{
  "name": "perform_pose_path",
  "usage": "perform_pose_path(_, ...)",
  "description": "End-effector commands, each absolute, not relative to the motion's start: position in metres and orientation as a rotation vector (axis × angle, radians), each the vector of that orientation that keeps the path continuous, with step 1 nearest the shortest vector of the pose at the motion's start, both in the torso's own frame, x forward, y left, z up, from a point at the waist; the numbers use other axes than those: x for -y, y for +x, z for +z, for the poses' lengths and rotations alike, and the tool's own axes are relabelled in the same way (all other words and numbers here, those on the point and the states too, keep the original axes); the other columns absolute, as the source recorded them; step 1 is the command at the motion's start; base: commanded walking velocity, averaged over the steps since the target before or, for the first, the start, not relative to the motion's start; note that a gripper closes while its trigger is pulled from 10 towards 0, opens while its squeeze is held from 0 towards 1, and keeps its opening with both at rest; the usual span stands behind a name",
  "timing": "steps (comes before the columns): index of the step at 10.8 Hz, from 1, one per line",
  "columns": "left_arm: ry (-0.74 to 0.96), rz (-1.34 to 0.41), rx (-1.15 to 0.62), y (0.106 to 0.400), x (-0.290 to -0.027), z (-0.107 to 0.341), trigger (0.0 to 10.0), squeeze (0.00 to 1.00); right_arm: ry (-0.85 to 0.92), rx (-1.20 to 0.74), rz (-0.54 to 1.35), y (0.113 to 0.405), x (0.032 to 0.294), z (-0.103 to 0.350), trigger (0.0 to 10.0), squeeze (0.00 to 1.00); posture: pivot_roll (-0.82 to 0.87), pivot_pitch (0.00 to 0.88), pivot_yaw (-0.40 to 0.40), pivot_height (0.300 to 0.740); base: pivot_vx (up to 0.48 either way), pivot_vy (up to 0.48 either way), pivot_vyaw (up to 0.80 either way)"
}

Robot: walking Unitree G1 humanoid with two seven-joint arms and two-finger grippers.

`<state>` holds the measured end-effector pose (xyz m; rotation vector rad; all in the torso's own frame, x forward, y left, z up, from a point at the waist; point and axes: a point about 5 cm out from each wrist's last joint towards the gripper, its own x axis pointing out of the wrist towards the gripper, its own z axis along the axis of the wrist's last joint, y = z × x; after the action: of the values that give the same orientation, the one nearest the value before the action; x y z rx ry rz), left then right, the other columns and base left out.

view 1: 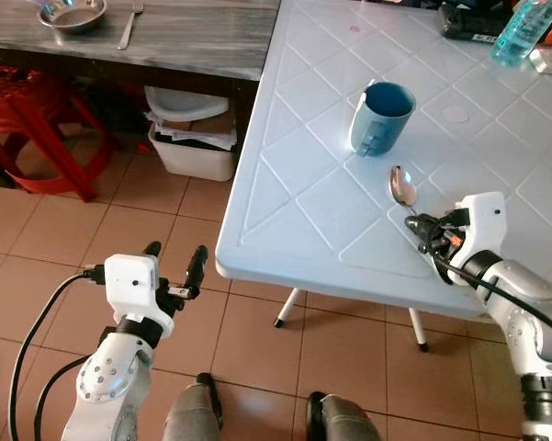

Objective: Setting the table

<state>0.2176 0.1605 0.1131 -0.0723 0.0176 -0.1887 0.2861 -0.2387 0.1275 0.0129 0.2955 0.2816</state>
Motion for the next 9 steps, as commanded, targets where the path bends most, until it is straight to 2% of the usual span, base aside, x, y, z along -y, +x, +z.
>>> perform_pose_path(1,-0.071,-0.197,-0.012,0.218,-0.159,0.113,10.0,0.0,0.059,-0.508,0.281,0.269,0.228,0.081,0.0,0.0,0.01,0.219,-0.011,0.74,0.0,0.0,0.0)
perform_pose_path(2,-0.072,-0.191,-0.009,0.22,-0.16,0.113,10.0,0.0,0.092,-0.472,0.248,0.271,0.223,0.085,0.0,0.0,0.01,0.209,-0.012,0.74,0.0,0.0,0.0)
perform_pose_path(4,-0.025,-0.115,-0.039,0.221,-0.162,0.103,10.0,0.0,0.18,-0.246,0.146,0.275,0.203,0.109,0.0,0.0,0.0,0.189,-0.011,0.74,0.0,0.0,0.0)
perform_pose_path(6,-0.034,-0.069,-0.026,0.229,-0.163,0.103,10.0,0.0,0.218,-0.109,0.077,0.269,0.189,0.123,0.0,0.0,-0.01,0.173,-0.019,0.74,0.0,0.0,0.0)
perform_pose_path(7,-0.032,-0.043,-0.02,0.234,-0.164,0.103,10.0,0.0,0.184,-0.061,0.059,0.267,0.184,0.129,0.0,0.0,-0.02,0.165,-0.018,0.74,0.0,0.0,0.0)
perform_pose_path(8,-0.034,-0.036,-0.016,0.236,-0.164,0.103,10.0,0.0,0.14,-0.007,0.026,0.266,0.182,0.137,0.7,0.0,-0.03,0.16,-0.016,0.74,0.0,0.319,0.0)
perform_pose_path(9,-0.038,-0.028,-0.018,0.237,-0.162,0.101,10.0,0.0,0.127,0.022,0.014,0.266,0.181,0.14,10.0,0.0,-0.03,0.155,-0.012,0.74,0.0,0.48,0.0)
